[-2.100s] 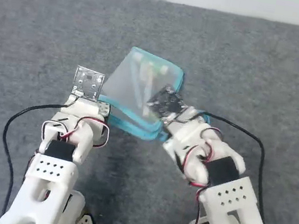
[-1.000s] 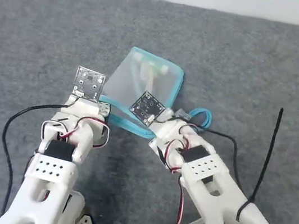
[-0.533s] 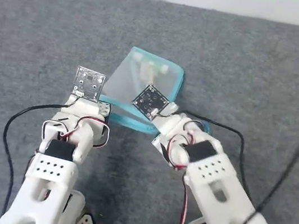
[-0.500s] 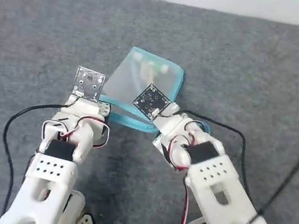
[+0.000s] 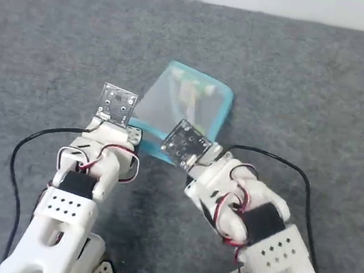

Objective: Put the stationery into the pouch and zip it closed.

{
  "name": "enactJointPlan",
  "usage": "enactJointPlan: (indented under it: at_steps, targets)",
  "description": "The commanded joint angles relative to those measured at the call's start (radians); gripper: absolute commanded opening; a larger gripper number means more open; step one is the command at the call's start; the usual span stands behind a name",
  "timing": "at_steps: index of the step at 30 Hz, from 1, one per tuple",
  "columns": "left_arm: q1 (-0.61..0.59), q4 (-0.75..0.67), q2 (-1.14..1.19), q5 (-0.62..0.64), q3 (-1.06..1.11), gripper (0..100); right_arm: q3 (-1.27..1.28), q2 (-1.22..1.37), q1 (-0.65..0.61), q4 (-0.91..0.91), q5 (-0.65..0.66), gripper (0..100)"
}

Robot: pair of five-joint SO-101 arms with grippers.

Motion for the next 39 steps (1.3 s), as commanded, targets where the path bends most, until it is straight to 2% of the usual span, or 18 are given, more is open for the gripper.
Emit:
enactJointPlan:
  at_steps: [1,17,25,28,31,34,39]
  targets:
    - [0.012,-0.043,0.009,0.044,-0.036,1,-0.126,-0.054,-0.085,0.042,-0.008,0.6]
    - [0.011,-0.048,0.009,0.055,-0.027,1,-0.232,-0.061,-0.426,0.074,0.089,0.6]
    - [0.009,-0.048,0.009,0.055,-0.028,1,-0.227,-0.048,-0.437,0.113,0.055,1.7]
    - [0.009,-0.048,0.009,0.055,-0.028,1,-0.218,-0.051,-0.377,0.148,0.046,9.6]
    - [0.002,-0.041,0.009,0.054,-0.03,1,-0.218,-0.061,-0.203,0.188,0.051,15.3]
    - [-0.008,-0.041,0.009,0.052,-0.033,1,-0.19,-0.061,-0.05,0.196,0.081,15.7]
    - [-0.005,-0.043,0.009,0.051,-0.033,1,-0.006,-0.061,0.015,0.084,0.153,15.8]
